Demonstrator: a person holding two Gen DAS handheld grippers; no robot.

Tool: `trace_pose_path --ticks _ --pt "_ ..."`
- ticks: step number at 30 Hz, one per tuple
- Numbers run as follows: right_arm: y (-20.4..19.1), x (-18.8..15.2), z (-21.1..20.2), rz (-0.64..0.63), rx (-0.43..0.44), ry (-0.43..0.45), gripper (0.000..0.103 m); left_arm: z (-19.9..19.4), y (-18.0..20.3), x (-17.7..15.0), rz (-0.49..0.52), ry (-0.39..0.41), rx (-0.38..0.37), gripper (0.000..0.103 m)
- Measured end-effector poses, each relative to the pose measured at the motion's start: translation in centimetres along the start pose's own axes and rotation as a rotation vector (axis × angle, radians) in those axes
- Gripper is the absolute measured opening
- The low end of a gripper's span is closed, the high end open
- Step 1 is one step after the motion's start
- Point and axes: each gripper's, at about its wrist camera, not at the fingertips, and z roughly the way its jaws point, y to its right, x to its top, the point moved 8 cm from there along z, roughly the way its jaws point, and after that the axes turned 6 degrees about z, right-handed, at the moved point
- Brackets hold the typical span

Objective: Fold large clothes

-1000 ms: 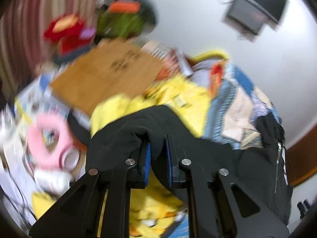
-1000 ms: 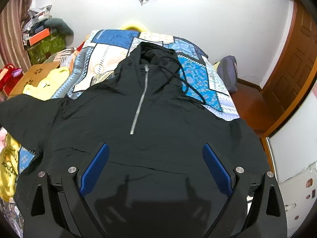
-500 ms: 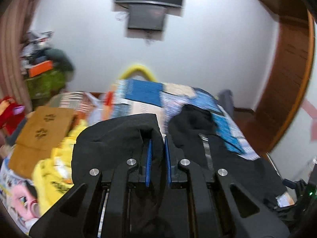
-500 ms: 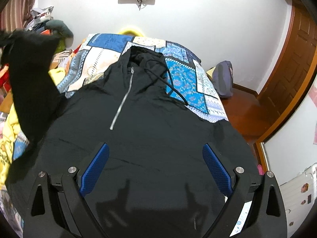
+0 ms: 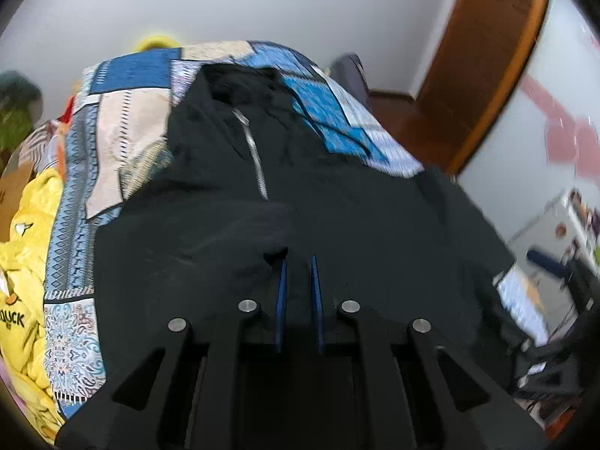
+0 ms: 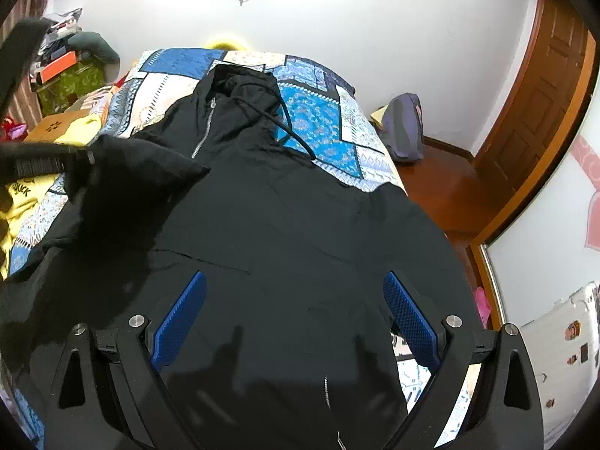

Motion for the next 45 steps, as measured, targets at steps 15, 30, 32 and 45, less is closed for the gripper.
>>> trace_pose_path --ticks 15,30,32,45 --pt "-3.0 1.6 -1.4 -0.059 0.033 0.051 0.094 -6.1 0.0 -2.8 0.037 0.028 -0.046 0.050" --pt "-15.7 3.2 1.0 -0.366 0.194 0.018 0.094 -10.5 -15.3 -9.7 -0.220 0.015 0.207 0.054" --pt "-17.3 2.5 2.3 -0.437 0.193 -0.018 0.094 -10.2 -16.6 -11.1 -0.255 -0.006 0.222 0.054" --pt "-18.7 2.9 8.4 -0.558 0.007 -0.049 0.073 -7.5 -17.9 -15.5 -0.267 -0.110 0.245 0.054"
